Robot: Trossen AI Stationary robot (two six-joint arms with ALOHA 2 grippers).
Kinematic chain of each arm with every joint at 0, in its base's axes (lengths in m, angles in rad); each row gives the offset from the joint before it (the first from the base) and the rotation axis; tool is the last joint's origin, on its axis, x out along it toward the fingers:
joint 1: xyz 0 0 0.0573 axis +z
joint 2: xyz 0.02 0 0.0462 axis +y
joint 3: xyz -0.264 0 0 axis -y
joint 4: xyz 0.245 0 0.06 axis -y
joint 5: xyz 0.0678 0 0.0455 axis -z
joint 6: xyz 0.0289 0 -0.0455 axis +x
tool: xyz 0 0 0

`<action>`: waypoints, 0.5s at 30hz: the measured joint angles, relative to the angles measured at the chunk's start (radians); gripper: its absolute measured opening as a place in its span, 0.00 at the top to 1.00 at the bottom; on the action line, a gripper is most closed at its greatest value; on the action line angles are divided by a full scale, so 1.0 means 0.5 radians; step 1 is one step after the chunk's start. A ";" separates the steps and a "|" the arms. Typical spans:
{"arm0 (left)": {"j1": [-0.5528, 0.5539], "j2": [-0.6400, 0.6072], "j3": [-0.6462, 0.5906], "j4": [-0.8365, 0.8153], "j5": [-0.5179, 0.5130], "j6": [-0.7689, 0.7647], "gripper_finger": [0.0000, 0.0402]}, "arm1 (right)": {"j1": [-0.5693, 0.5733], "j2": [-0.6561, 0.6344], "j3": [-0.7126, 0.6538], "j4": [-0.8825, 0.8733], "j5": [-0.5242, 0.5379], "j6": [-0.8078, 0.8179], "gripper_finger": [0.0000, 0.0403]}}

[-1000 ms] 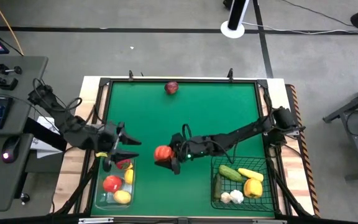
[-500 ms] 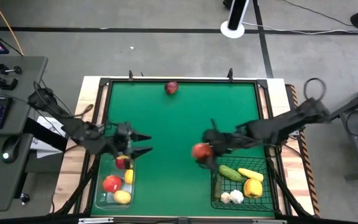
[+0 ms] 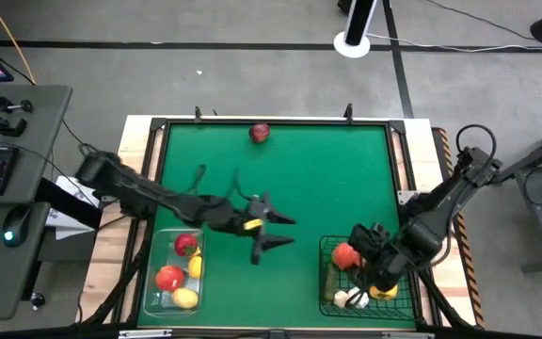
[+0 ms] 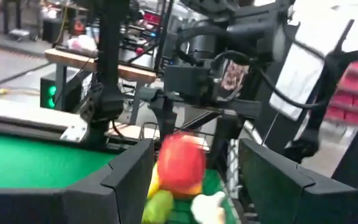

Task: Sort produce into baskets
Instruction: Put the pumpkin into the wire basket, then put the apple into the transparent bin

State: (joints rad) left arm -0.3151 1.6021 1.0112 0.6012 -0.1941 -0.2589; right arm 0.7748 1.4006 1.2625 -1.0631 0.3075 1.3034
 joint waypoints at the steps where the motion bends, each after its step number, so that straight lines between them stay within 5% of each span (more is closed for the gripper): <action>1: 0.015 0.093 0.083 0.001 0.030 0.053 0.45 | 0.004 0.015 0.000 0.003 0.006 0.012 0.20; 8: 0.030 0.477 0.579 -0.162 0.363 0.061 0.45 | -0.018 0.035 0.000 0.023 -0.144 0.055 0.20; 12: 0.095 0.278 0.680 -0.637 0.364 0.189 0.45 | -0.035 -0.037 0.000 0.091 0.074 0.070 0.20; 15: 0.181 0.037 0.684 -1.047 0.161 0.279 0.45 | -0.079 -0.075 0.000 0.083 0.315 0.066 0.20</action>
State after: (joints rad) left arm -0.2246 1.6205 1.3529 0.0778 -0.1136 -0.1193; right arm 0.7352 1.3633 1.2625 -1.0214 0.4653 1.3363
